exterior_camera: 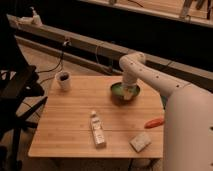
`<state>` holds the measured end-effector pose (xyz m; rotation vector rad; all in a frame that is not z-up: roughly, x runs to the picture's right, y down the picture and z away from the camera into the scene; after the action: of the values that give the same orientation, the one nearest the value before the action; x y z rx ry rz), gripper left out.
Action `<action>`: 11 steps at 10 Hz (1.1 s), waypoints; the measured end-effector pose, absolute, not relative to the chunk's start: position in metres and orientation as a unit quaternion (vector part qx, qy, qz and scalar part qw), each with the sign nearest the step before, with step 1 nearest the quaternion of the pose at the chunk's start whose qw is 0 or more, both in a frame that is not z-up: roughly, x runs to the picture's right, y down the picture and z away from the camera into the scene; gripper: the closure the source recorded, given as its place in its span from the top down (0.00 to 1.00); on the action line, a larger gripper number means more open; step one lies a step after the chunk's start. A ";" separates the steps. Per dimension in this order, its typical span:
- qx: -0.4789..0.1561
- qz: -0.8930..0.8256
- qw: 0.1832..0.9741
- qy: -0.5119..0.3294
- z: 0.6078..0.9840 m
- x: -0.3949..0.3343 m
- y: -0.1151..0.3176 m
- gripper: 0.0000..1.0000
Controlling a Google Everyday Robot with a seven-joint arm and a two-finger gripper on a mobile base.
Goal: Drag the ceramic bowl in a circle
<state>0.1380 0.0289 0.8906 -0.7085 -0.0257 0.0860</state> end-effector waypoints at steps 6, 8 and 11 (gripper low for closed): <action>-0.339 -0.032 0.935 -0.097 0.916 0.030 0.004 0.05; -0.343 -0.059 0.931 -0.106 0.904 0.013 0.022 0.23; -0.335 -0.040 0.935 -0.109 0.895 0.027 0.025 0.27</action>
<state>0.0267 0.0255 0.8945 -0.6859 -0.2232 -0.0820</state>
